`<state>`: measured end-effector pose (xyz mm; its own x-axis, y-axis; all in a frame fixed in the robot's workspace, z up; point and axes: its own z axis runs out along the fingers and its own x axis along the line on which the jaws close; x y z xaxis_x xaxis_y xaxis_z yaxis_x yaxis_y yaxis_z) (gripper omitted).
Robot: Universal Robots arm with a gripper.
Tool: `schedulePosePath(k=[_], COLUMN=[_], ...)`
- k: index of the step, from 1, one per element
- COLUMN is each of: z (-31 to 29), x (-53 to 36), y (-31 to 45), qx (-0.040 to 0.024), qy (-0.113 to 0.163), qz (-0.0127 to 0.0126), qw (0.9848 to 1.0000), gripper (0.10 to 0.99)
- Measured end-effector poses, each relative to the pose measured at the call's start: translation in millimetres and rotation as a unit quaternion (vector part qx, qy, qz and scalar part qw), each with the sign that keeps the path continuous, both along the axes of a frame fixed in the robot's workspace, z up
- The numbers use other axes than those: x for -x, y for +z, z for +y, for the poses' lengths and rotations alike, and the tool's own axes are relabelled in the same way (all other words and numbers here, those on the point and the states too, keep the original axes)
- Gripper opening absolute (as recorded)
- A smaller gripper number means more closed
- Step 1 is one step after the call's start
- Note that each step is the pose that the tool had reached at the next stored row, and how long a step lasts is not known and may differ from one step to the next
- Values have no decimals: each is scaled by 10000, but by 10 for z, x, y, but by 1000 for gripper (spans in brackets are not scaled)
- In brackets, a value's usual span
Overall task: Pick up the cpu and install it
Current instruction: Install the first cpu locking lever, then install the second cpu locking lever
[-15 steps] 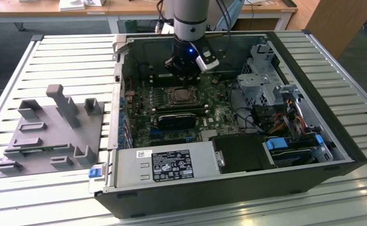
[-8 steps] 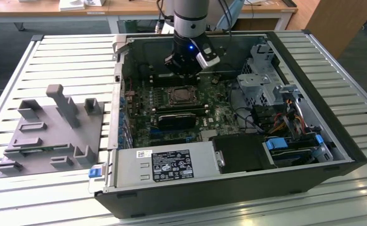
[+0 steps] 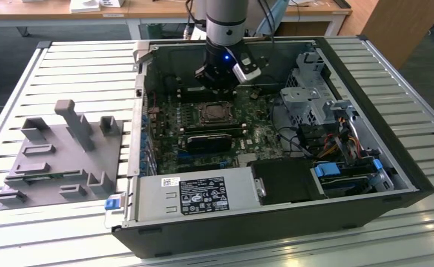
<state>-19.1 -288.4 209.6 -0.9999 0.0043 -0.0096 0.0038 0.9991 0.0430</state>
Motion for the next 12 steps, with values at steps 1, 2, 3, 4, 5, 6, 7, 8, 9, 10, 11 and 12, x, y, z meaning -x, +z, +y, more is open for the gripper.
schedulePosePath(k=[1,2,3,4,5,6,7,8,9,10,11,12], z=[-3,-5,-8,-10,-12,-13,-17,-21,-24,-28,-33,-38], x=[-1,-1,-1,-2,-2,-3,-3,-3,-3,-3,-4,-4], y=[-1,-2,-3,-4,-4,-5,-4,-5,-6,-6,-6,-6], qx=[-1,-1,-1,-1,0,0,1,1,0,0,0,0], qy=[0,0,0,0,0,0,0,1,0,0,0,0], qz=[0,0,0,0,0,0,1,0,0,0,0,0], qw=[10000,10000,10000,10000,10000,10000,10000,10000,10000,10000,10000,10000], gripper=[106,106,106,106,106,106,106,106,106,106,106,106])
